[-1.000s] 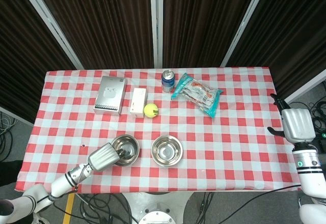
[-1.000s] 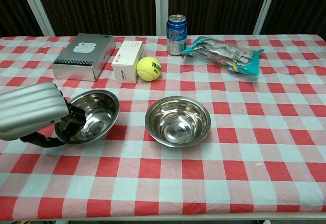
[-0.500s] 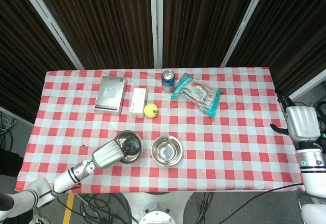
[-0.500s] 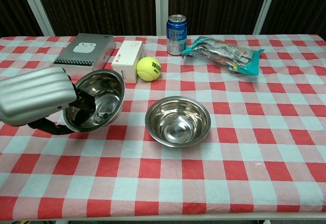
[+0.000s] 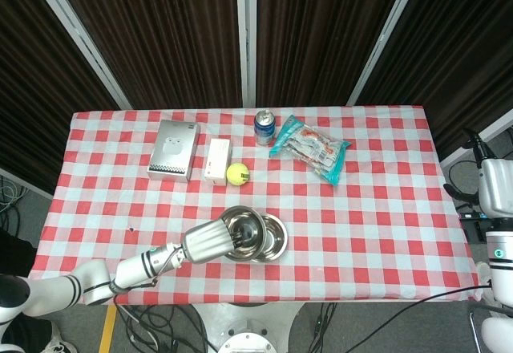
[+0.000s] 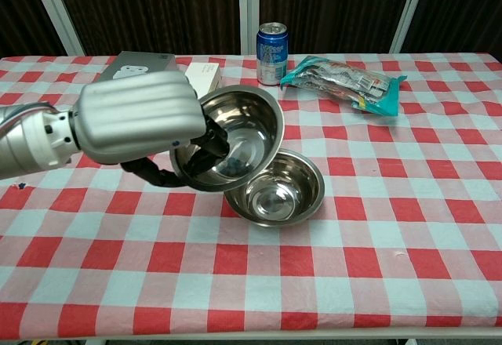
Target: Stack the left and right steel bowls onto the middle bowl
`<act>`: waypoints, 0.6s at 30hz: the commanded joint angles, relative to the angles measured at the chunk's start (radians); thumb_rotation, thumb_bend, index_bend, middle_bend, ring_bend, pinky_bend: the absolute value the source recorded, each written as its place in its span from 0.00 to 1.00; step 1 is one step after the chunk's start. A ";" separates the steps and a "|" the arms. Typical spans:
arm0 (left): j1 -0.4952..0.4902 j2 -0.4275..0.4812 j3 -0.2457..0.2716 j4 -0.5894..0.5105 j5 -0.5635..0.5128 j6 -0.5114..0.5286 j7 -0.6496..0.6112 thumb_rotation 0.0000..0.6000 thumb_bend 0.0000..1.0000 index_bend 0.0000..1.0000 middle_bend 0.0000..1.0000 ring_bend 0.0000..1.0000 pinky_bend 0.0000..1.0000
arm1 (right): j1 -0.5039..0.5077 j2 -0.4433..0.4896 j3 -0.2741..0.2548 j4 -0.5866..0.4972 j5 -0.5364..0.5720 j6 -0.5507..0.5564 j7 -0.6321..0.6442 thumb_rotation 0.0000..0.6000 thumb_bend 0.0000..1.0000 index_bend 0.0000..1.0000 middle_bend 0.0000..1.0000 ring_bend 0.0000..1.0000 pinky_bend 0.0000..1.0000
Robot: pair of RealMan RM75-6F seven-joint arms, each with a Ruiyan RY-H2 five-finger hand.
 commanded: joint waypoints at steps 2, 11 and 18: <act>-0.028 -0.014 -0.023 0.005 -0.027 -0.036 -0.009 1.00 0.37 0.70 0.71 1.00 1.00 | -0.023 0.020 0.026 0.004 0.013 0.018 0.086 1.00 0.04 0.14 0.31 0.79 0.77; -0.043 -0.067 0.010 0.034 -0.036 -0.079 -0.006 1.00 0.37 0.70 0.71 1.00 1.00 | -0.039 0.075 0.062 -0.018 0.016 0.036 0.152 1.00 0.04 0.15 0.32 0.79 0.77; -0.057 -0.092 0.003 0.043 -0.056 -0.100 0.013 1.00 0.37 0.71 0.72 1.00 1.00 | -0.038 0.094 0.077 -0.026 0.033 0.022 0.169 1.00 0.04 0.15 0.32 0.79 0.77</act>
